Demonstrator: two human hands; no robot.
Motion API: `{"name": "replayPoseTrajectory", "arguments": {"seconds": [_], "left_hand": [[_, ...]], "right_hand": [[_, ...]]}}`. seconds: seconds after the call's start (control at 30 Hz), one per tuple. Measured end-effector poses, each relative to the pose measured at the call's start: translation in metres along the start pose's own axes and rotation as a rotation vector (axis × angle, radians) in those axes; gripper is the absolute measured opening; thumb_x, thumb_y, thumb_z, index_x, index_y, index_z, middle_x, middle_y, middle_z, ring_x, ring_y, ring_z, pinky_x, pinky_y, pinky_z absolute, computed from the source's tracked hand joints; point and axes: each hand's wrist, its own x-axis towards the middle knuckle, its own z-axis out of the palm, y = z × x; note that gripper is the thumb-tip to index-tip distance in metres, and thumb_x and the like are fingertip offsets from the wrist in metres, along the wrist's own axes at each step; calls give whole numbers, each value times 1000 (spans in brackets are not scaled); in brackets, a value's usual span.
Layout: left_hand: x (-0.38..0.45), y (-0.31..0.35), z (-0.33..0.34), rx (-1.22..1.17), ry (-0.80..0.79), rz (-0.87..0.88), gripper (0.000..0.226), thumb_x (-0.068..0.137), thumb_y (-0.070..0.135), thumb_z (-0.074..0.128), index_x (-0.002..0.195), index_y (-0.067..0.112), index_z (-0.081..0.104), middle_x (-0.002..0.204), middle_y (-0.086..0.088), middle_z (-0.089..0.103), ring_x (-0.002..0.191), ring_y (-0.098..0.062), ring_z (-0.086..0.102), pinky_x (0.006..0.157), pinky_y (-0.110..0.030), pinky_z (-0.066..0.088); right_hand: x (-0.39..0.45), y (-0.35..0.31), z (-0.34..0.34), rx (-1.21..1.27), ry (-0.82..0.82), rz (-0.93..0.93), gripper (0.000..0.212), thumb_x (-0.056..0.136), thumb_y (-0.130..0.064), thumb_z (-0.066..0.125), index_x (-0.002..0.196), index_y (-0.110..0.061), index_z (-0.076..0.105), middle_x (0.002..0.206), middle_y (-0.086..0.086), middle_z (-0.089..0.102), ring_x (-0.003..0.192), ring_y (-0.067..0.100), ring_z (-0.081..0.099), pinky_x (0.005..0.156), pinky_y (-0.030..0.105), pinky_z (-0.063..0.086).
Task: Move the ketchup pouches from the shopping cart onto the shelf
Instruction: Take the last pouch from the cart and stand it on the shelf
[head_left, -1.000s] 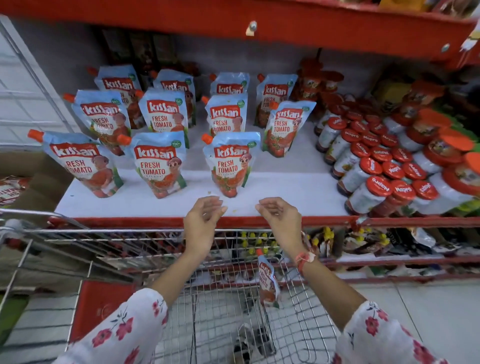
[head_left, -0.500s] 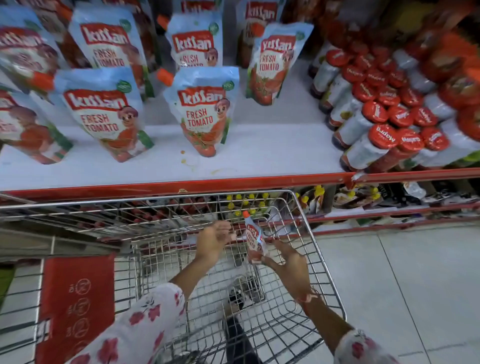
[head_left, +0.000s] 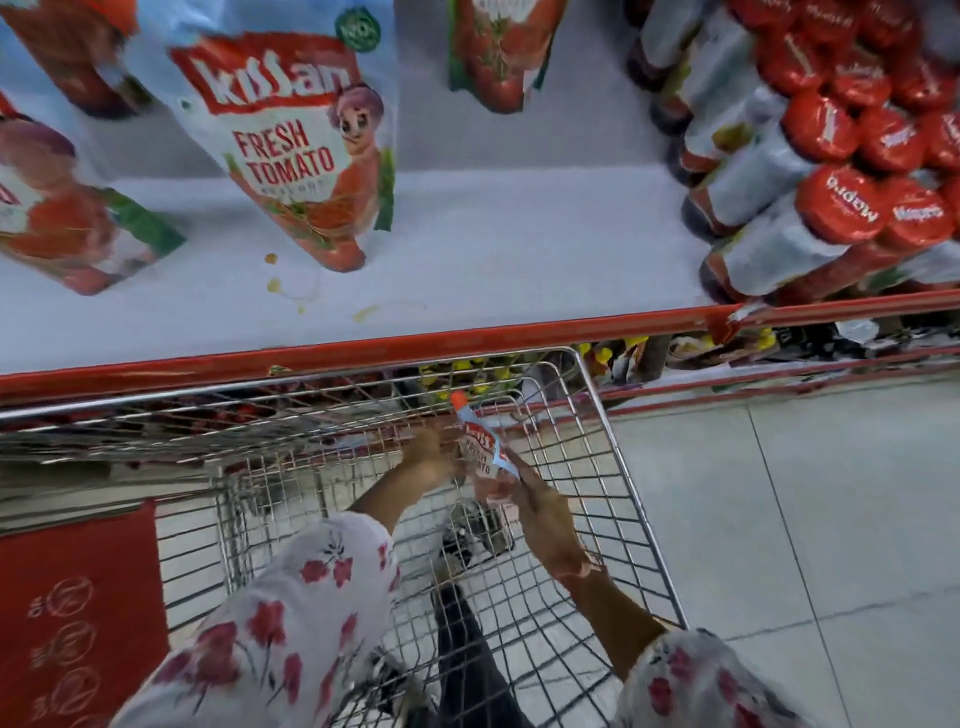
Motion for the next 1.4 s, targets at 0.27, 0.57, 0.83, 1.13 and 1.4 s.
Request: {"name": "replayPoseTrajectory", "arguments": {"seconds": [0.27, 0.57, 0.83, 1.13, 1.4], "left_hand": [[-29, -12, -11, 131, -130, 126, 54, 66, 0, 79, 116, 9, 59, 111, -9, 67, 106, -23, 63, 93, -38, 52], [-121, 6, -29, 66, 10, 357, 34, 61, 2, 83, 84, 23, 69, 72, 19, 74, 70, 1, 71, 57, -12, 54], [-204, 61, -30, -33, 104, 611, 34, 58, 3, 84, 89, 13, 73, 76, 10, 77, 76, -9, 74, 59, -17, 57], [-241, 159, -13, -42, 212, 903, 33, 57, 8, 86, 79, 27, 71, 83, 12, 74, 73, 1, 71, 63, -14, 57], [-210, 226, 10, -78, 363, 1051, 36, 64, 9, 83, 98, 2, 72, 92, -4, 73, 72, 3, 68, 69, -19, 59]], "right_hand": [[-10, -14, -26, 304, -79, 68, 31, 101, -28, 41, 125, -21, 60, 115, 7, 71, 103, 17, 68, 88, 34, 57], [-43, -74, -58, 565, -120, 29, 22, 98, -14, 49, 102, -7, 70, 106, 7, 73, 104, 23, 68, 81, 36, 60], [-66, -153, -109, 615, -31, -159, 21, 95, -16, 53, 104, -10, 72, 98, 3, 78, 94, 19, 73, 72, 28, 61], [-49, -226, -175, 663, 173, -395, 20, 95, -14, 53, 93, -12, 73, 88, -5, 79, 88, 10, 72, 73, 20, 59], [23, -246, -210, 739, 268, -490, 21, 97, -18, 52, 104, -7, 69, 112, 17, 70, 111, 26, 64, 93, 31, 56]]}}
